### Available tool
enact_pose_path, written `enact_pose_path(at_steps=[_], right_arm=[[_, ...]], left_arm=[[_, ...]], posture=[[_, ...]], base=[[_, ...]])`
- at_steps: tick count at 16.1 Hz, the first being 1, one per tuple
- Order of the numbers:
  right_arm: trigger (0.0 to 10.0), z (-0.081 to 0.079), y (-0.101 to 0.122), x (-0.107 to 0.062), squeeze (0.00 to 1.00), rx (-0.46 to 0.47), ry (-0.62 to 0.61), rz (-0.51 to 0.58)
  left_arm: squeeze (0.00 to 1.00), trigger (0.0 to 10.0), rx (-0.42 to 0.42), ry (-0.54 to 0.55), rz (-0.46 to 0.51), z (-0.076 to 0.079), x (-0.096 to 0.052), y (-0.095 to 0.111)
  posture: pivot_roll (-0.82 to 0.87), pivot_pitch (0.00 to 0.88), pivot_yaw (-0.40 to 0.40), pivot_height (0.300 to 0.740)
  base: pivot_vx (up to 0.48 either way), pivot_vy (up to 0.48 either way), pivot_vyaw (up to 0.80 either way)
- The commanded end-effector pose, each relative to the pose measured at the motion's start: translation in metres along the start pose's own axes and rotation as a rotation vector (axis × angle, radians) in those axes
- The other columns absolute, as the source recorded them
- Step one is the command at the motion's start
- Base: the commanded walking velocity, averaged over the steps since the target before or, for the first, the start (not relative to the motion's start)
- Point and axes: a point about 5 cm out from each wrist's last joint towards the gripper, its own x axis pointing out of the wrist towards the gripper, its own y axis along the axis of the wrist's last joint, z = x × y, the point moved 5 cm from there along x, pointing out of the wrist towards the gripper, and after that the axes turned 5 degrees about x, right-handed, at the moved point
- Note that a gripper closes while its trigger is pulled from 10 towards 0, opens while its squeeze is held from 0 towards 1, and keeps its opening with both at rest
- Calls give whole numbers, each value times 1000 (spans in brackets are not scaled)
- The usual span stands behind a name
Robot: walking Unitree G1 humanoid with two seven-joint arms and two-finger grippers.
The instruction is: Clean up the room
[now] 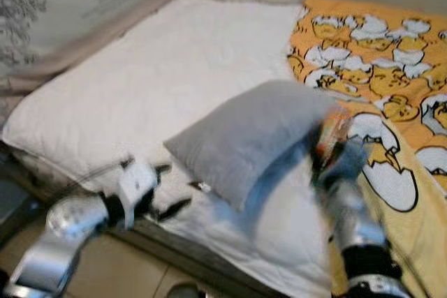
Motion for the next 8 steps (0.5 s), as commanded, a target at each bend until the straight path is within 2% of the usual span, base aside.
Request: enact_pose_path(at_steps=[1,2,3,4,6,7,8], right_arm=[[10000,-10,21,-3,0,-54,31,88],[10000,-28,41,-10,0,-76,111,157],[10000,-36,49,-14,0,-73,152,179],[10000,-63,56,-28,0,-75,282,176],[10000,-80,45,-35,0,-112,378,122],[10000,-93,30,-41,0,-130,462,60],[10000,-103,14,-49,0,-159,525,-10]], left_arm=[[286,10000,-13,24,14,-2,-1,10],[278,10000,-29,69,41,-2,-1,21],[267,10000,-42,90,54,-2,-1,26],[255,10000,-88,172,76,-5,-3,40],[247,10000,-102,245,65,-12,-3,41],[231,10000,-106,355,34,-24,-3,38],[82,10000,-104,425,-2,-33,-4,34]], posture=[[183,0,43,740],[183,0,42,740],[184,0,40,740],[192,0,31,740],[200,0,21,740],[210,0,11,740],[213,0,9,740]], base=[[0,0,0],[0,0,0],[0,0,0],[0,0,800],[0,0,800],[0,0,800],[0,0,800]])
